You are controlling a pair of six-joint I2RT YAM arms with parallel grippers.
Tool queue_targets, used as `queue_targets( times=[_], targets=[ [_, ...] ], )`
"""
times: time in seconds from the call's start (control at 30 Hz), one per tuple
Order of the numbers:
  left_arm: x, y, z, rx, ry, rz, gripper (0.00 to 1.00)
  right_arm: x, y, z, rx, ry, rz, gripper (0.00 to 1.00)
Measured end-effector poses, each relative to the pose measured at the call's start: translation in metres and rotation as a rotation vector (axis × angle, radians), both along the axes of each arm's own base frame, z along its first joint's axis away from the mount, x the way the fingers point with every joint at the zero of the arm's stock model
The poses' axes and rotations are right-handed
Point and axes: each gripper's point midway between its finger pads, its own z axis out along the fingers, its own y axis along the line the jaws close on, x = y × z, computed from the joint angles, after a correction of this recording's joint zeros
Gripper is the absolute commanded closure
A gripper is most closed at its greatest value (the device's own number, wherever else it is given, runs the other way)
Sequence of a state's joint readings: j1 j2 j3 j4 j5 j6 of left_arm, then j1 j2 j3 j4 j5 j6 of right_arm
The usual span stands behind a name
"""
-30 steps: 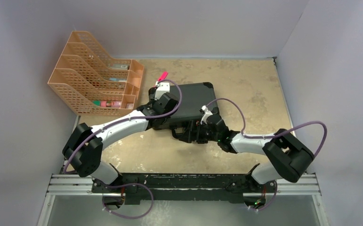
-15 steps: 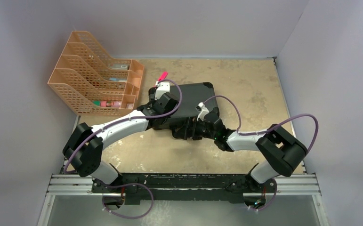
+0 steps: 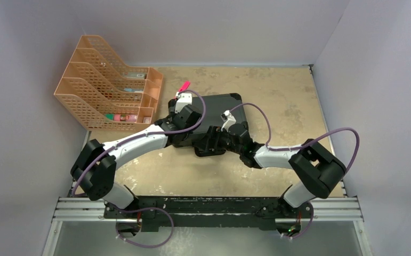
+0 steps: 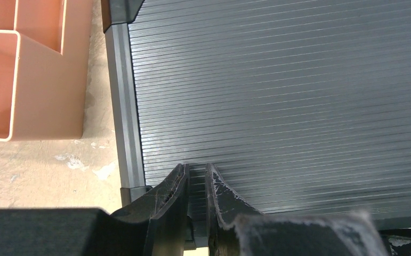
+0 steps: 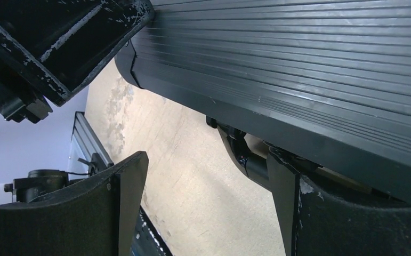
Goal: Pack up texas hold em set
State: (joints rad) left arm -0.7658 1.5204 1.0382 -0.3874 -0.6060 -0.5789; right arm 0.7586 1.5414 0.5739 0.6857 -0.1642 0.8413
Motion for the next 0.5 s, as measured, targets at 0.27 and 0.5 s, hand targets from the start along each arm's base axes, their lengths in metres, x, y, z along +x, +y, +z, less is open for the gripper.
queue_targets(
  times=[0.27, 0.5],
  targets=[
    [-0.008, 0.005, 0.003, 0.006, 0.019, -0.008, 0.81, 0.002, -0.003, 0.0, -0.012, -0.001, -0.024, 0.17],
    [-0.02, 0.013, 0.024, -0.043, -0.012, -0.014, 0.63, 0.006, -0.015, 0.039, 0.013, -0.1, -0.062, 0.18]
  ],
)
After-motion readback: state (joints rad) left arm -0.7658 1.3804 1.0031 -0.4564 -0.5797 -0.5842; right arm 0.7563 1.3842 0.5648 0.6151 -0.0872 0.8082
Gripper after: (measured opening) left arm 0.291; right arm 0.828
